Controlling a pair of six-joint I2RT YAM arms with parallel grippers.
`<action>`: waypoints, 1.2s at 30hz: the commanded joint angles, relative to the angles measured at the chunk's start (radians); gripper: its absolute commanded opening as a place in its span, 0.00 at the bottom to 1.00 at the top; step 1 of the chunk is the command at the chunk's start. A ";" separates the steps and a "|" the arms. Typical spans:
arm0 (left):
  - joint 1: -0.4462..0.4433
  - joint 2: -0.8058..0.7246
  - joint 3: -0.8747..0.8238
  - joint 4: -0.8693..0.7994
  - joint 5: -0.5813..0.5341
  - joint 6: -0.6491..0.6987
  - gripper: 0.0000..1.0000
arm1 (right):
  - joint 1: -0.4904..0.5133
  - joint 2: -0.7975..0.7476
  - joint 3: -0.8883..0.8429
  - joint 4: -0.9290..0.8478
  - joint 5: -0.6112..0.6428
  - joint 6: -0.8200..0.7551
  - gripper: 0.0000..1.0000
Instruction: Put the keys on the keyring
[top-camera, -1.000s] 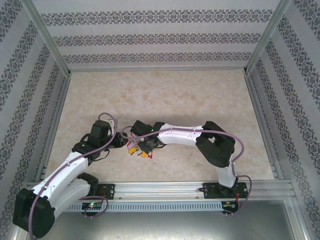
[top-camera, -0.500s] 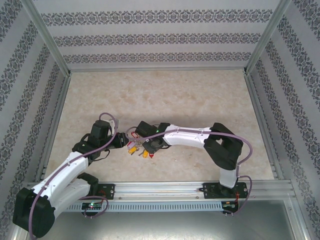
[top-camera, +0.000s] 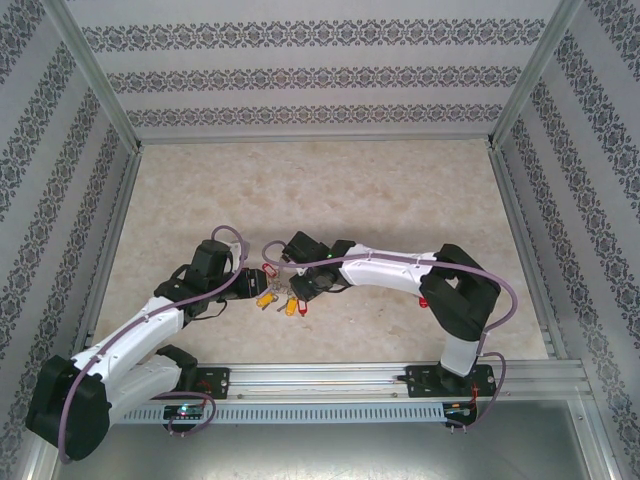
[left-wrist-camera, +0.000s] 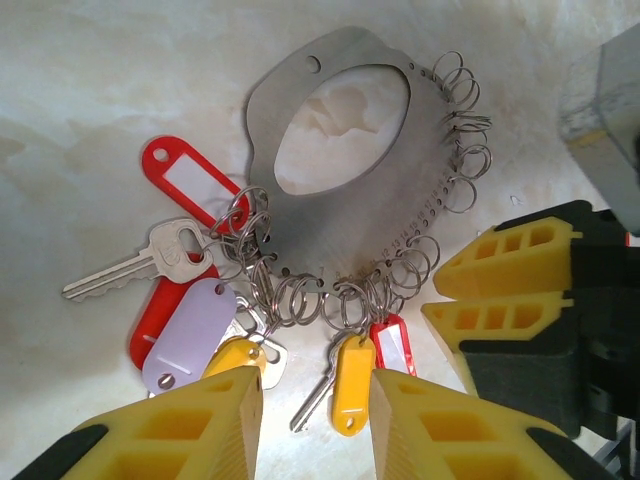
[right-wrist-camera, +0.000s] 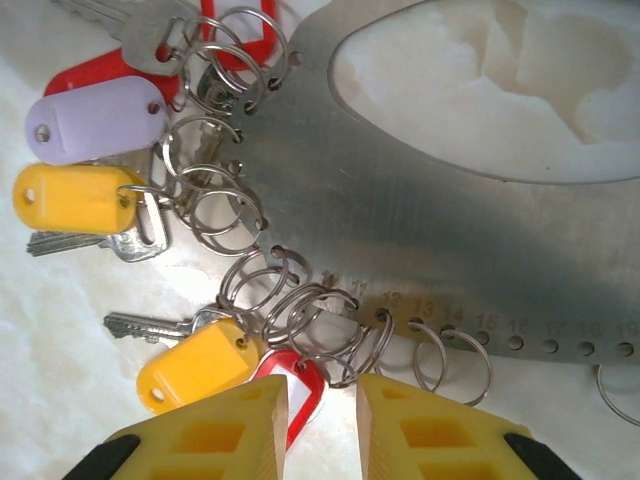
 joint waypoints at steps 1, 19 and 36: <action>-0.014 0.003 0.021 0.034 0.002 0.017 0.34 | -0.009 0.035 0.038 -0.003 -0.011 0.003 0.26; -0.016 0.022 0.023 0.045 0.000 0.022 0.34 | -0.009 0.023 0.034 -0.019 0.065 0.004 0.33; -0.021 0.039 0.024 0.057 0.007 0.020 0.34 | -0.017 0.073 0.065 -0.013 0.070 -0.009 0.27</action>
